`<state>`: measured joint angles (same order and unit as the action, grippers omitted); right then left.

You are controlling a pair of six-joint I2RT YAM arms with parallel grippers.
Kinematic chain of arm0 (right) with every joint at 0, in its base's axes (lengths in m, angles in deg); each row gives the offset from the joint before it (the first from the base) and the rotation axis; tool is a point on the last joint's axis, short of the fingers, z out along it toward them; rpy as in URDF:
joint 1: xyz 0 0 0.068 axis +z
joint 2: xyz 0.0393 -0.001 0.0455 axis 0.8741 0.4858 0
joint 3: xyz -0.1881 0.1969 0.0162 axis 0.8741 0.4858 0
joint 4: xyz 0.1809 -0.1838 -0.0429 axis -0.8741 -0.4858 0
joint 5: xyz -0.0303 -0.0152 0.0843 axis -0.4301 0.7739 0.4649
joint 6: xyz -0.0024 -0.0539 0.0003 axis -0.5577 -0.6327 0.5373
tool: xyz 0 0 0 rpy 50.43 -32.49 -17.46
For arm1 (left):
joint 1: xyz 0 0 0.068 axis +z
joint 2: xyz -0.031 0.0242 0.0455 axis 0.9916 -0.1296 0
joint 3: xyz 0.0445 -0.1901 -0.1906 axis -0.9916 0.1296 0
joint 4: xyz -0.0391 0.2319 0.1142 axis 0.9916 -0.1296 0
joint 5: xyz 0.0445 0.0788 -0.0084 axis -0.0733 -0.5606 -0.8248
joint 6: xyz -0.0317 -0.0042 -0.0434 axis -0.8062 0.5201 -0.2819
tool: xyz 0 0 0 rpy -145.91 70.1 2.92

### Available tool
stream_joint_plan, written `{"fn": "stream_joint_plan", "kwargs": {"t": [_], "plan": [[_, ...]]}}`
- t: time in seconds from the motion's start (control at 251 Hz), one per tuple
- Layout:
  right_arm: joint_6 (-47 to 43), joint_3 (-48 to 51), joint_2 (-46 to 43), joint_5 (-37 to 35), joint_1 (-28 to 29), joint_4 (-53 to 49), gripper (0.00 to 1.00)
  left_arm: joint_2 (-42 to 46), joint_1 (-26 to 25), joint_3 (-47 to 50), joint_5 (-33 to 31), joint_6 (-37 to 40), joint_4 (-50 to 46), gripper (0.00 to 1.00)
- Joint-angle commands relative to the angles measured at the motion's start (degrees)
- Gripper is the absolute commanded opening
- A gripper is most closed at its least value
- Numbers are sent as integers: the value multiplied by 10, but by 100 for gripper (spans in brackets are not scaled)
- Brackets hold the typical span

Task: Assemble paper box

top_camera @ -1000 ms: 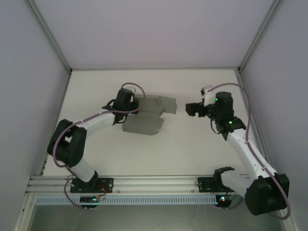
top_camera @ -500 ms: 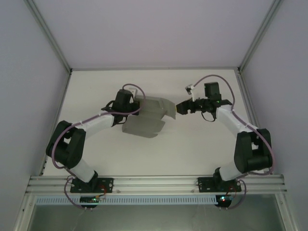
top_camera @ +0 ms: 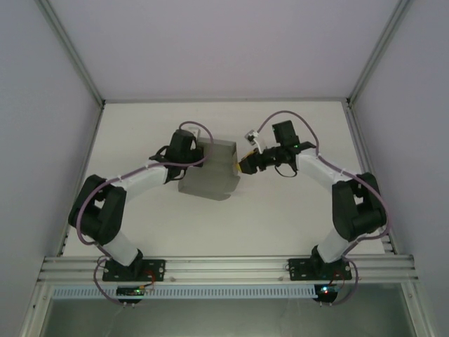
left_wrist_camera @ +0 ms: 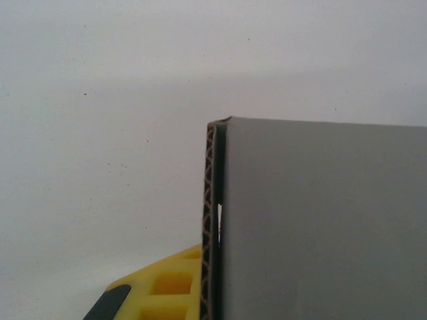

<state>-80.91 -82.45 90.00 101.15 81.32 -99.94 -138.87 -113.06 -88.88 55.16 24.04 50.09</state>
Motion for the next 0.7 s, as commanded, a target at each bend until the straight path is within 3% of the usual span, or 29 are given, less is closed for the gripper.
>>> {"fn": "stream_joint_plan", "kwargs": {"t": [0.0,0.196,0.355,0.427,0.547,0.694], "plan": [[52,-14,15,-32,15,45,55,-7,-16,-28,-35,7,-14,0],[140,7,29,-176,47,140,55,-13,-31,-31,-53,9,-16,0],[183,16,42,-463,104,165,54,-18,-40,-31,-53,12,-17,0],[200,23,55,-540,122,195,45,-23,-42,-32,-52,11,-18,0],[239,37,72,-621,137,226,22,-33,-47,-35,-63,6,-26,0],[273,42,88,-725,155,245,10,-50,-56,-38,-78,-3,-30,0]]}}
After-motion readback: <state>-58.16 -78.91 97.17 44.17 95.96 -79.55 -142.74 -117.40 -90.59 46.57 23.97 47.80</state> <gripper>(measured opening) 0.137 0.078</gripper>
